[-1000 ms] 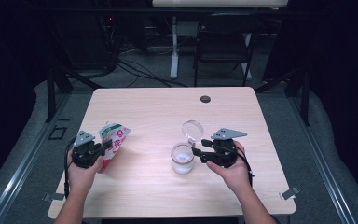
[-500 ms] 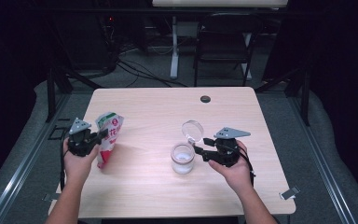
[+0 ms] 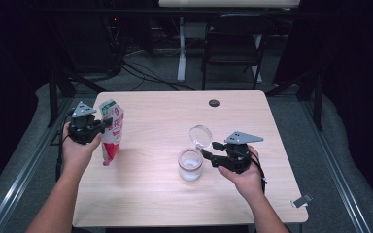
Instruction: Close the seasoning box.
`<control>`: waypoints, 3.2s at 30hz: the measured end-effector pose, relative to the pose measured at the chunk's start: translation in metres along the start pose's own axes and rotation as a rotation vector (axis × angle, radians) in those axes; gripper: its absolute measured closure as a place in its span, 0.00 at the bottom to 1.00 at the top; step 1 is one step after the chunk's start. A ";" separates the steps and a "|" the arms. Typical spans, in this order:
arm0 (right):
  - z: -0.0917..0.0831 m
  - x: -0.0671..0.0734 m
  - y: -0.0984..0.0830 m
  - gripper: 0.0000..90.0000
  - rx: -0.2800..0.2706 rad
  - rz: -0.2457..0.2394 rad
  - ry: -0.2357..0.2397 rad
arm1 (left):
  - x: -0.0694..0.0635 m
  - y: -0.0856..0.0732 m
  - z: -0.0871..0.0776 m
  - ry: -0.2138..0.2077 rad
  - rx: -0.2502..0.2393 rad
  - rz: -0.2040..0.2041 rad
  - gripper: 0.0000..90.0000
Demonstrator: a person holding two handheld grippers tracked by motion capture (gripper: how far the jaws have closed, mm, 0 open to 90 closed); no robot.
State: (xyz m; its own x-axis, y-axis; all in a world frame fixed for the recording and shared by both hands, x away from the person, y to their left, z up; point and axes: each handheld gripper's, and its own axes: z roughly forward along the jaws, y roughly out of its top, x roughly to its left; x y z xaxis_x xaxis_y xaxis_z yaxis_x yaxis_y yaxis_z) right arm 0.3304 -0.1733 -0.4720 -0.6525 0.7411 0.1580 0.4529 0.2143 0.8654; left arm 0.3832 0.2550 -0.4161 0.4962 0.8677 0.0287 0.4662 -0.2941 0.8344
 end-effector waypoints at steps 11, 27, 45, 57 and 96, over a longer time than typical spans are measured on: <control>-0.012 -0.001 0.006 0.55 -0.028 -0.026 -0.011 | -0.060 0.019 0.003 -0.209 -0.056 0.093 1.00; -0.011 0.013 0.007 0.72 -0.011 -0.077 0.060 | -0.101 -0.041 0.015 -0.450 -0.058 0.161 1.00; 0.022 0.049 0.033 0.79 0.064 -0.129 0.234 | -0.093 -0.072 0.023 -0.503 -0.009 0.084 0.98; 0.047 0.057 0.023 0.77 0.126 -0.141 0.324 | -0.104 -0.083 0.019 -0.497 -0.036 0.065 0.98; 0.069 0.068 0.021 0.97 0.176 -0.213 0.329 | -0.105 -0.136 0.066 -0.360 0.099 -0.025 0.39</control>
State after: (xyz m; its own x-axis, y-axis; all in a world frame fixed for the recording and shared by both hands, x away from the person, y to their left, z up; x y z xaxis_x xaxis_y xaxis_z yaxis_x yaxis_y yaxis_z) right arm 0.3375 -0.0746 -0.4759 -0.8889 0.4323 0.1518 0.3648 0.4672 0.8054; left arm 0.3160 0.1775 -0.5693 0.7017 0.6835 -0.2011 0.5408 -0.3273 0.7749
